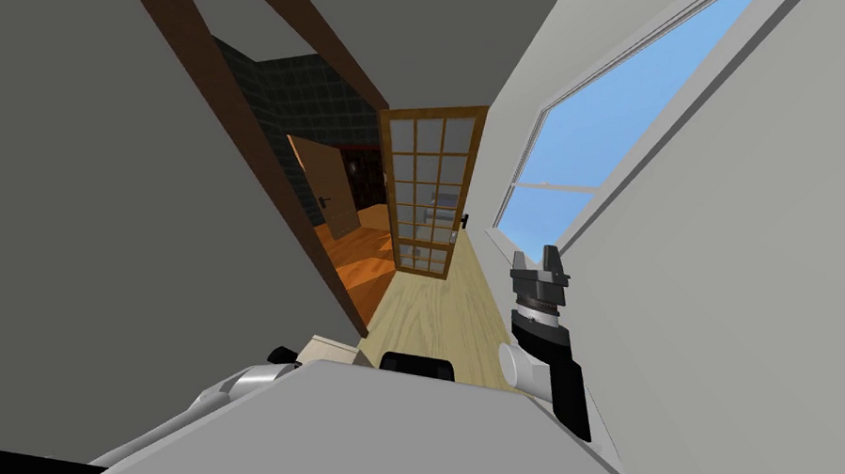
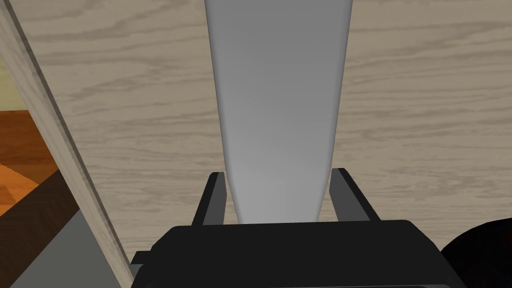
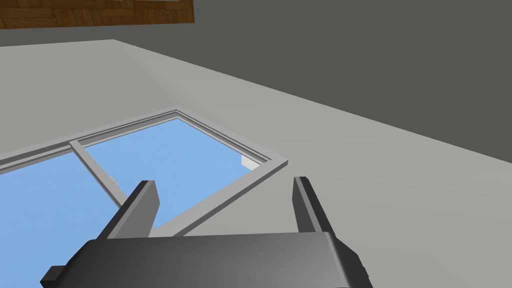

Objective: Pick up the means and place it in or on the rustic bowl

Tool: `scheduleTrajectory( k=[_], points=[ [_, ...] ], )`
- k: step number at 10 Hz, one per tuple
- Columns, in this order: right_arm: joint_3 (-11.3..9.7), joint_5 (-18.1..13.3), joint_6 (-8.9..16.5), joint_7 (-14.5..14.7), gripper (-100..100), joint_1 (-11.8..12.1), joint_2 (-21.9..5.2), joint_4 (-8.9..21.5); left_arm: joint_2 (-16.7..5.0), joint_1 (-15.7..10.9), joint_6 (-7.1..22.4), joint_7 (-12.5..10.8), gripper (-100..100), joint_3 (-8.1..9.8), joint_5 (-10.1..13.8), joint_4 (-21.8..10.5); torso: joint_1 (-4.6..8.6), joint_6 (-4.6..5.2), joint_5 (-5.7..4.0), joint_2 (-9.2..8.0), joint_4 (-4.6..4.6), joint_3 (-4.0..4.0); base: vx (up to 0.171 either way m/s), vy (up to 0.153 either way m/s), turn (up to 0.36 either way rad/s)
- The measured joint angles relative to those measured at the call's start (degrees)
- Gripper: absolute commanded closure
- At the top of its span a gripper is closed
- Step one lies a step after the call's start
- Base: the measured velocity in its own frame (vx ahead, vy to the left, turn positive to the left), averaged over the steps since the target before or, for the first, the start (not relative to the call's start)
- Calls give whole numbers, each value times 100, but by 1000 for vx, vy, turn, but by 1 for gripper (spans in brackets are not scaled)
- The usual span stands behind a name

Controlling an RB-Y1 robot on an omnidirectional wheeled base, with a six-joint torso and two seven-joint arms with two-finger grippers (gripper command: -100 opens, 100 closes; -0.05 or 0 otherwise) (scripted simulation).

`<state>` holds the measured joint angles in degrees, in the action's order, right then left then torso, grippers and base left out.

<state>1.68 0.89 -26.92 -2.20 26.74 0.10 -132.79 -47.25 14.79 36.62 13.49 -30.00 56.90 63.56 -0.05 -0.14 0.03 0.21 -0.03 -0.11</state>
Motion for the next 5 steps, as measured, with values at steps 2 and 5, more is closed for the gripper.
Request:
scheduleTrajectory(
  k=[2,5],
  points=[
    [0,0,0,0,0,0,0,0,-98,4,40,-5,100,-5,63,82,8,-1,-4,1,1,0,-2,-36,31],
    [0,0,0,0,0,0,0,0,-349,16,161,-24,0,-11,230,292,14,-1,-4,-1,-1,0,-2,-26,15]
  ],
)
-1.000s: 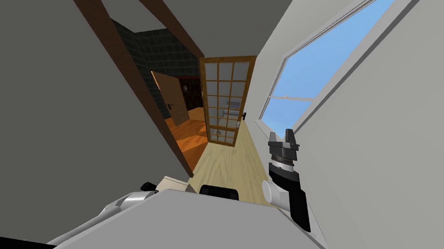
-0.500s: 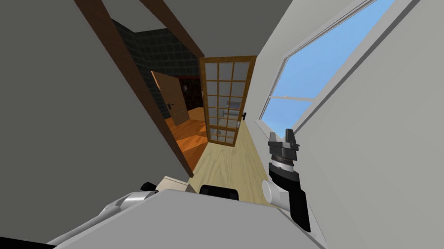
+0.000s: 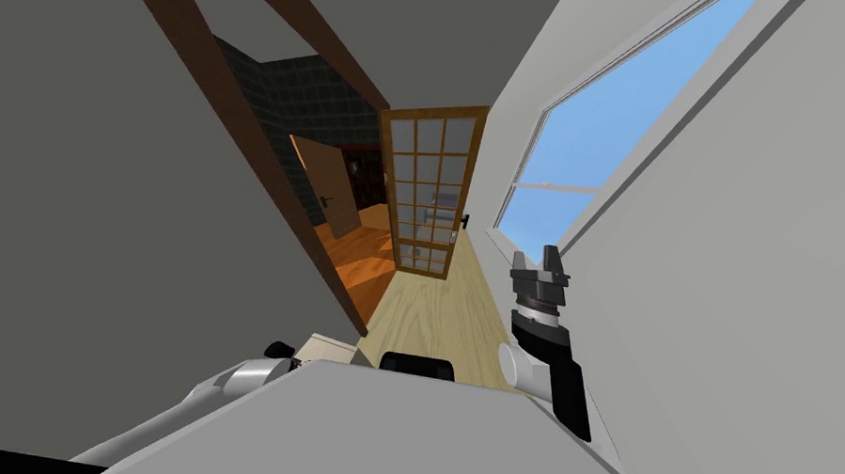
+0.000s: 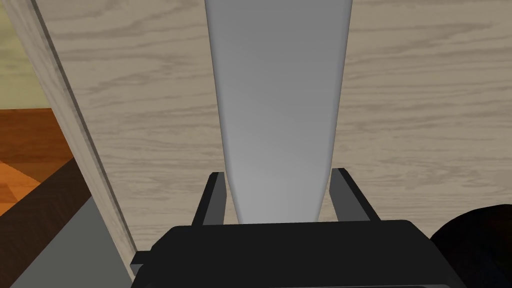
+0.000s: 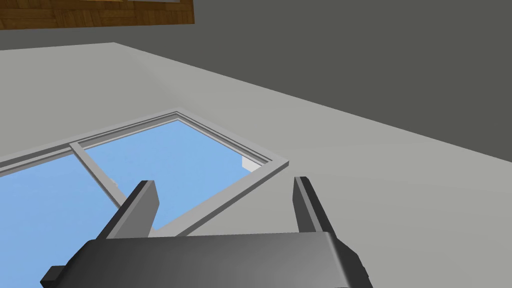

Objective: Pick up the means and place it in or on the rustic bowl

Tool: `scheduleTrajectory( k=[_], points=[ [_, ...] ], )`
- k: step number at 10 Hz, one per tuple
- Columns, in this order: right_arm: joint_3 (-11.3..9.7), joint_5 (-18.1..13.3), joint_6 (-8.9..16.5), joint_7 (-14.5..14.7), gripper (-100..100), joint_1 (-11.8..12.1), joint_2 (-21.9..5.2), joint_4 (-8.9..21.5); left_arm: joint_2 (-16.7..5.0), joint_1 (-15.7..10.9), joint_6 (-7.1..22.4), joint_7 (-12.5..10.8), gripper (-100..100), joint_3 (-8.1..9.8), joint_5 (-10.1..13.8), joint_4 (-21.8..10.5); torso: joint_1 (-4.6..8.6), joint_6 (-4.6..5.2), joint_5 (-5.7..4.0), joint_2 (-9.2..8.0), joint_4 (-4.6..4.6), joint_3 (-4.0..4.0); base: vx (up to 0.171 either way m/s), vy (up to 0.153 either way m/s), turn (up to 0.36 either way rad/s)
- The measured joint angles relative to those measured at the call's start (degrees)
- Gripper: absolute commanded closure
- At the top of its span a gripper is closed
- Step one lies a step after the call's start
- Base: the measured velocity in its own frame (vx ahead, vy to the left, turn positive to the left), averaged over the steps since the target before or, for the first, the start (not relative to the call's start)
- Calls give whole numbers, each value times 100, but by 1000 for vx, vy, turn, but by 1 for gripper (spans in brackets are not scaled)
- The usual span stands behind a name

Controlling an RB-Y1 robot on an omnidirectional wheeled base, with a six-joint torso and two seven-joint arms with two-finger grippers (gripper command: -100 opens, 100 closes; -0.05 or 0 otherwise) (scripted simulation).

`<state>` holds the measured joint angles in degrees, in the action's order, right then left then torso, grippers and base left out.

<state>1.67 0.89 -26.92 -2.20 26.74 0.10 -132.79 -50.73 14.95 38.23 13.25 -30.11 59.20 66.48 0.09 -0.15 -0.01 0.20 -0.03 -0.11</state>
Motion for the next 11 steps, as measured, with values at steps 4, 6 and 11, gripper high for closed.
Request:
scheduleTrajectory(
  k=[4,6,11],
  points=[
    [0,0,0,0,0,0,0,0,-272,-69,101,75,100,121,14,2,-10,-1,-5,-4,3,4,-5,-11,58],
    [0,0,0,0,0,0,0,0,-461,-158,213,212,100,205,75,-48,0,2,-7,3,3,0,21,-35,79],
    [0,0,0,0,0,0,0,0,-876,-393,495,912,100,408,400,-389,24,-2,-13,11,-5,-8,27,-65,103]
  ],
)
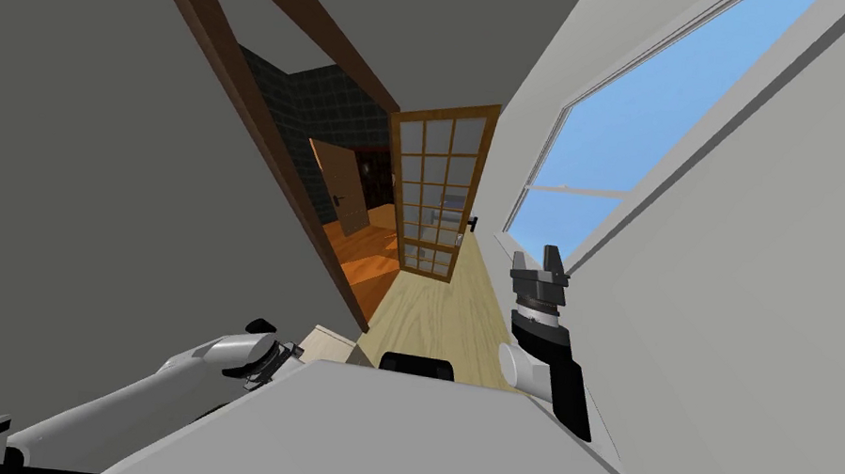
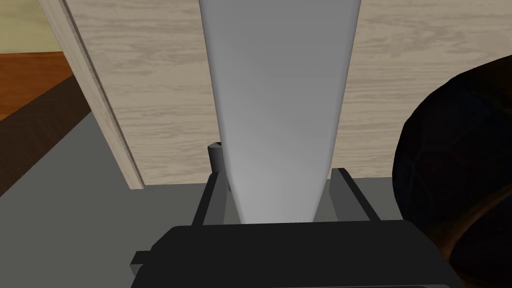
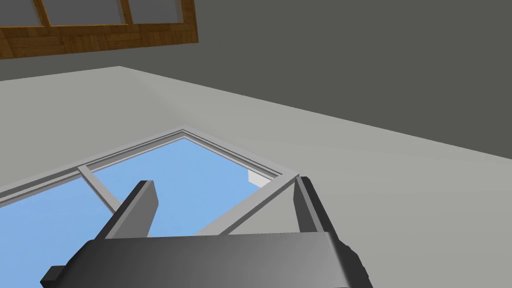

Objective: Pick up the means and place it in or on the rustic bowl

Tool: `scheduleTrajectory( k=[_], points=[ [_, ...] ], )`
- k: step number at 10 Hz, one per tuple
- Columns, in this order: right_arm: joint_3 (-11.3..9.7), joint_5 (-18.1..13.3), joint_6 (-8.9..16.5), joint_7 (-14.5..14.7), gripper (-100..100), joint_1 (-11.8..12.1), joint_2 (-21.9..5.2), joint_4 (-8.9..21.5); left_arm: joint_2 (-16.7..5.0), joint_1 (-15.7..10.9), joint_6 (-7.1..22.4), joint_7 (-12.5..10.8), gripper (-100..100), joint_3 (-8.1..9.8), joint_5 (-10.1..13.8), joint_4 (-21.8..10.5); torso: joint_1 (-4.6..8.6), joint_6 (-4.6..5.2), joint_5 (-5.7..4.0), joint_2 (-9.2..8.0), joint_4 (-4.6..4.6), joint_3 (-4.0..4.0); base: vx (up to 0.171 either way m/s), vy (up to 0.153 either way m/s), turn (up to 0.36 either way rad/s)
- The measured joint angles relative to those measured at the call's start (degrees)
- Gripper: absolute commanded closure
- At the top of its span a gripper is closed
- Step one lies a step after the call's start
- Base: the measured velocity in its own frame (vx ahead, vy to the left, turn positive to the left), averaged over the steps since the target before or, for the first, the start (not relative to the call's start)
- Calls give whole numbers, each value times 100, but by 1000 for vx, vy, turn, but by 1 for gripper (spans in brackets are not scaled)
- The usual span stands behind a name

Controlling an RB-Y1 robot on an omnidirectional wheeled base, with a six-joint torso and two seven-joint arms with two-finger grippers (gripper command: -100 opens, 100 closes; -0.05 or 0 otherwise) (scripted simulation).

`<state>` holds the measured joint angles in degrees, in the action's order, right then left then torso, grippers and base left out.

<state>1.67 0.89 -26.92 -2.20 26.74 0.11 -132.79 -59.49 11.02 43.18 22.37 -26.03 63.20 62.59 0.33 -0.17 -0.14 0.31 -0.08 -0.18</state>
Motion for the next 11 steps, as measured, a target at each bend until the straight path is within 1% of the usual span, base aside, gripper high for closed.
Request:
scheduleTrajectory(
  k=[1,3,4,6,7,8,10,11],
  points=[
    [0,0,0,0,0,0,0,0,-82,-61,101,102,100,30,35,-27,1,1,-1,2,-1,-1,32,-70,129],
    [0,0,0,0,0,0,0,0,-205,-189,259,453,100,94,197,-218,4,-1,-1,5,-3,-4,35,-74,130],
    [0,0,0,0,0,0,0,0,-288,-205,338,565,100,126,252,-218,5,-1,-2,5,-3,-4,35,-67,124],
    [0,0,0,0,0,0,0,0,-354,-375,487,900,100,166,410,-443,2,-2,-3,5,-1,-3,25,-53,97],
    [0,0,0,0,0,0,0,0,-398,-389,539,991,100,187,452,-453,-3,3,0,1,-1,-1,12,-41,73],
    [0,0,0,0,0,0,0,0,-423,-454,595,1128,100,202,520,-534,-6,3,1,-2,1,1,11,-44,143],
    [0,0,0,0,0,0,0,0,-486,-579,724,1475,100,235,702,-712,-5,-7,0,-10,1,5,3,-46,172],
    [0,0,0,0,0,0,0,0,-530,-644,812,1642,100,245,798,-785,-4,-8,-1,-12,0,6,-4,-29,49]
  ],
)
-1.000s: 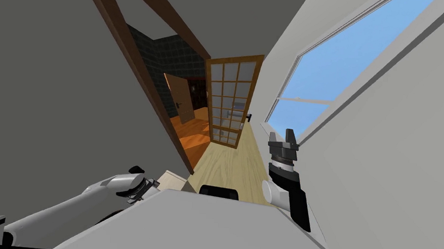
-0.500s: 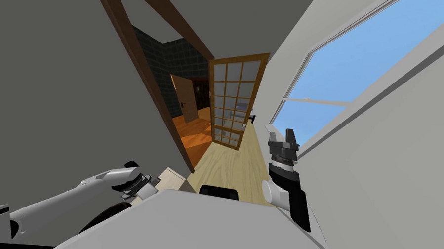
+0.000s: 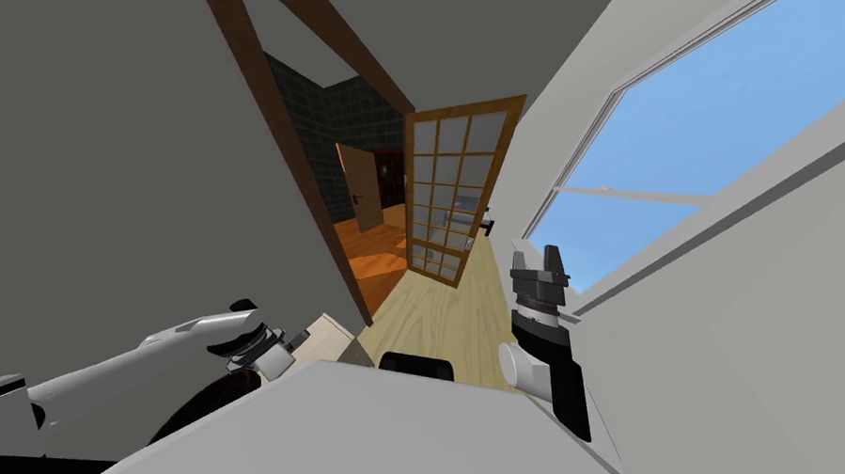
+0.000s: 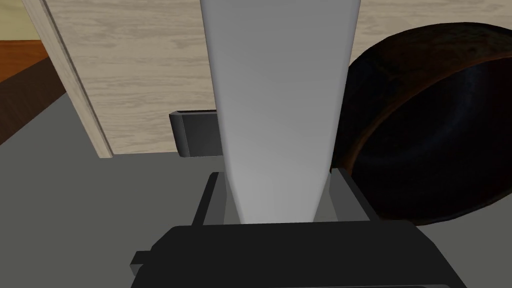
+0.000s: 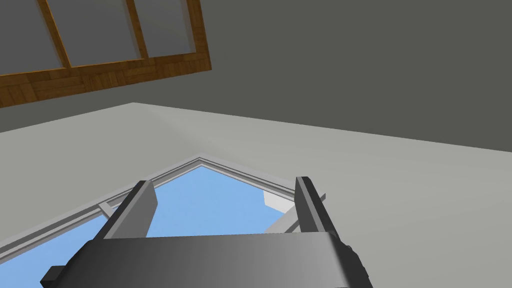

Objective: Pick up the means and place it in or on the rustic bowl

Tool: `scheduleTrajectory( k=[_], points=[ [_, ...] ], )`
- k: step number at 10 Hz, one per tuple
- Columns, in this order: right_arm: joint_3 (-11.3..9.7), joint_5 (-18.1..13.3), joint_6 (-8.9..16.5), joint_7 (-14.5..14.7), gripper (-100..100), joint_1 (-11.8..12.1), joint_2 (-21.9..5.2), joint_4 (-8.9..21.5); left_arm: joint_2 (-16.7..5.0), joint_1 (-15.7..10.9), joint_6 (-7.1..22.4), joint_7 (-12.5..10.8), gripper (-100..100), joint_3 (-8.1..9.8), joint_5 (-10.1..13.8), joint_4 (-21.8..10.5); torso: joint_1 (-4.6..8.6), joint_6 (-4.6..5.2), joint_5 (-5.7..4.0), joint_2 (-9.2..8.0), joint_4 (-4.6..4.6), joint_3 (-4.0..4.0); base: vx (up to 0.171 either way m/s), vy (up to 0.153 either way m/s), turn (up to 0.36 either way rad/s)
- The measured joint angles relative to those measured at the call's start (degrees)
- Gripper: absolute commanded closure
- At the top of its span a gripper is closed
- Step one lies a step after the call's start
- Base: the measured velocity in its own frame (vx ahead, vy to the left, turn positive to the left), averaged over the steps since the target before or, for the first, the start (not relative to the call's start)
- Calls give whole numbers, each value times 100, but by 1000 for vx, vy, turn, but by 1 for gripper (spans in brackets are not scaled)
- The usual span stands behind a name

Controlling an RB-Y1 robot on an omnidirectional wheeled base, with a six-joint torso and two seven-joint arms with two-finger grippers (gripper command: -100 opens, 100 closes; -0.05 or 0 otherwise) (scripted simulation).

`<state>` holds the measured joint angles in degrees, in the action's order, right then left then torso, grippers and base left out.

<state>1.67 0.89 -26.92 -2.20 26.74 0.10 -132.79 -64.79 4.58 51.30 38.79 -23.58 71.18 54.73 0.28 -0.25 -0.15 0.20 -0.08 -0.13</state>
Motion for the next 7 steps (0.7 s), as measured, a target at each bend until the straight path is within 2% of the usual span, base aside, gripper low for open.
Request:
scheduleTrajectory(
  k=[7],
  points=[
    [0,0,0,0,0,0,-1,0,-167,-246,409,981,100,-5,539,-404,-23,9,6,-5,5,5,-7,-1,113]
  ],
)
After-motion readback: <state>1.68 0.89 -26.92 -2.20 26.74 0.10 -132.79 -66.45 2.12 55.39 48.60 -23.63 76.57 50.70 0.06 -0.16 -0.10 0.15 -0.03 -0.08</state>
